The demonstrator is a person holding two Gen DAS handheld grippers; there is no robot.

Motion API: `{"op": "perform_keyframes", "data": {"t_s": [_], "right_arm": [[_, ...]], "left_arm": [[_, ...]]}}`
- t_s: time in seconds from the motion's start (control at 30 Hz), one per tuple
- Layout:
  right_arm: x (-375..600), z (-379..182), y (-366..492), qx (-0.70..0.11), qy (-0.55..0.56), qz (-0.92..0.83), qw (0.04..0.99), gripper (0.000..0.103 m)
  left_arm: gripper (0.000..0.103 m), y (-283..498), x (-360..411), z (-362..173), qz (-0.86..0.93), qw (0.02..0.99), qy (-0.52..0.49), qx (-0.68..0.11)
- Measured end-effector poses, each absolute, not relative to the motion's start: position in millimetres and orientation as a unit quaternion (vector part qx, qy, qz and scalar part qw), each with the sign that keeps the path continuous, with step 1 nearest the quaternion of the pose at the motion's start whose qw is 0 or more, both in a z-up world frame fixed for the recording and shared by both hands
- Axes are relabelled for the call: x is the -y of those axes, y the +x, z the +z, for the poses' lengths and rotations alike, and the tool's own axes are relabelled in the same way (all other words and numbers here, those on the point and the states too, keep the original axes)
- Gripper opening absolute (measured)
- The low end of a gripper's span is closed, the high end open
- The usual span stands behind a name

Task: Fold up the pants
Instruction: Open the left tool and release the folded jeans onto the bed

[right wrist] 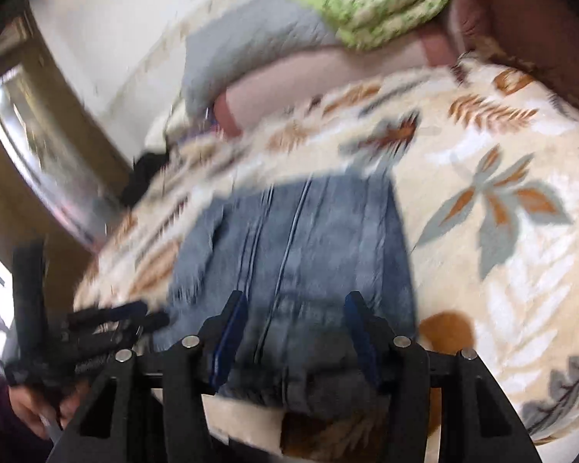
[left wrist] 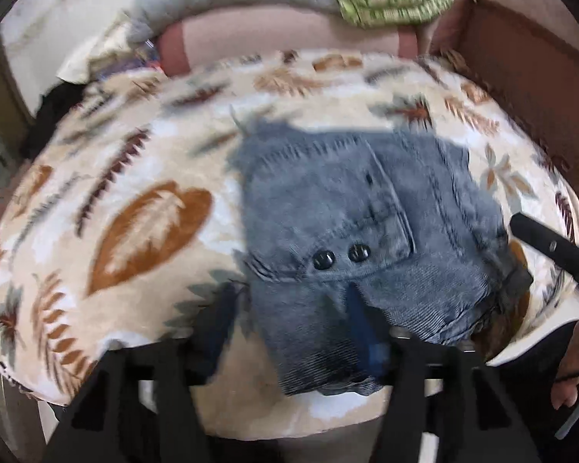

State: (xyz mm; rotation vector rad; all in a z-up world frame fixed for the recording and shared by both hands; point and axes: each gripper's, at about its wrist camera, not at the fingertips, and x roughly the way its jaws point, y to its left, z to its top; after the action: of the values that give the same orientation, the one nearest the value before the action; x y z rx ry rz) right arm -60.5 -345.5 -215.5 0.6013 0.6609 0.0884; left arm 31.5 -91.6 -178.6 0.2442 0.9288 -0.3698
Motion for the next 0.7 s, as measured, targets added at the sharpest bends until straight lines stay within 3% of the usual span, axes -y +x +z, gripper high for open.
{"op": "perform_keyframes", "data": {"t_s": [0.27, 0.7], "right_arm": [[345, -200, -60, -0.278, 0.271, 0.011, 0.921, 0.065], [339, -196, -65, -0.265, 0.261, 0.016, 0.928, 0.066]], "left_arm": [[0.077, 18, 87, -132, -0.116, 0.919, 0.121, -0.357], [0.077, 18, 80, -113, -0.092, 0.928, 0.111, -0.344]]}}
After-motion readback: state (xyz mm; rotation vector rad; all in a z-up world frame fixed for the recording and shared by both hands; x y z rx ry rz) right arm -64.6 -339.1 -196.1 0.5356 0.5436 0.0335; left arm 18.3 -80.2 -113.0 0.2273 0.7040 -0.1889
